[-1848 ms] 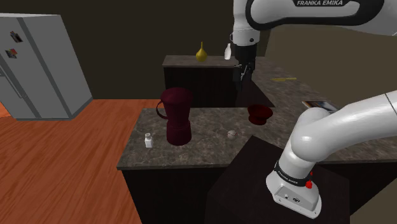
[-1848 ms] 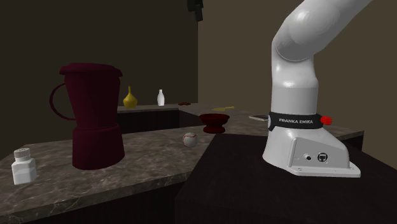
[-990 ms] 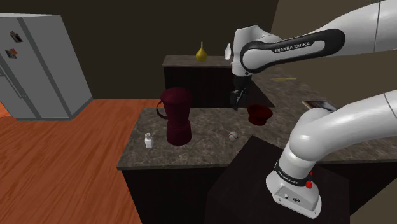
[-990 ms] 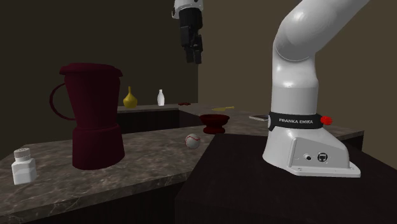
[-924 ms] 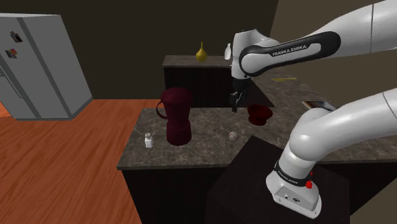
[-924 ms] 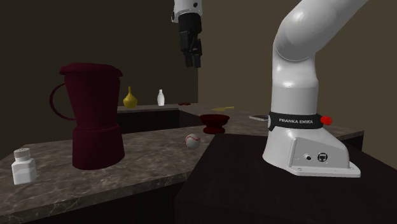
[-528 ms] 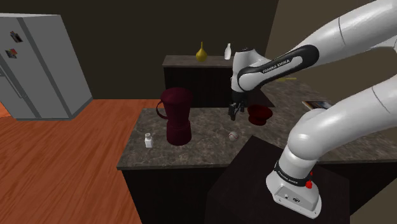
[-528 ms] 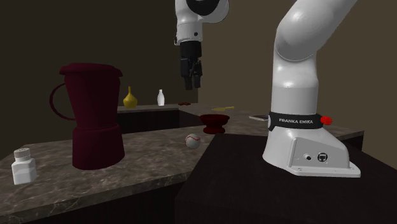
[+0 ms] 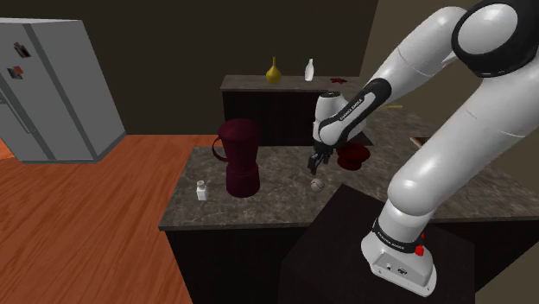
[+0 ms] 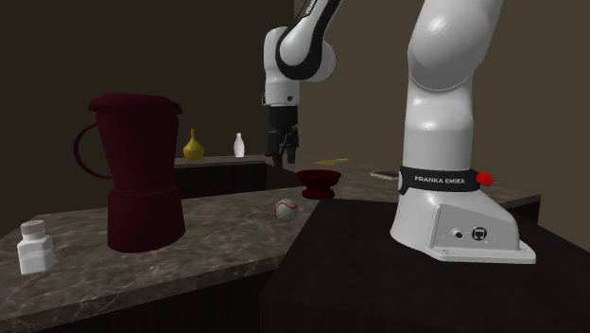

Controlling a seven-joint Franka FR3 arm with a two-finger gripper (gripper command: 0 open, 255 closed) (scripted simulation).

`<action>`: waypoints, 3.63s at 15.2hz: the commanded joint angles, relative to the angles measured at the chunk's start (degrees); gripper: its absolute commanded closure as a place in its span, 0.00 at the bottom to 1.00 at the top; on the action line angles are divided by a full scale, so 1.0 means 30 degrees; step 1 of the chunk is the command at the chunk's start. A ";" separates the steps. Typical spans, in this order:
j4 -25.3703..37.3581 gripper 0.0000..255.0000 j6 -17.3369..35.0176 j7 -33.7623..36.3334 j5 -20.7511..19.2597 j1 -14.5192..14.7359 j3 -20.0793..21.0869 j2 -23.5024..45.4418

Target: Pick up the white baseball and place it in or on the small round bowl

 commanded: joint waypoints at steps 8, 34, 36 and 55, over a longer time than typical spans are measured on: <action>0.1874 0.00 0.7307 -0.1665 0.1745 -0.0947 -0.0410 0.8268; 0.2437 1.00 0.8908 -0.1883 0.2100 -0.1580 0.0214 1.0424; 0.2268 1.00 0.8325 -0.1879 0.2013 -0.1448 0.0049 0.9672; 0.1719 1.00 0.2107 -0.1526 0.0859 -0.1035 -0.0594 0.2872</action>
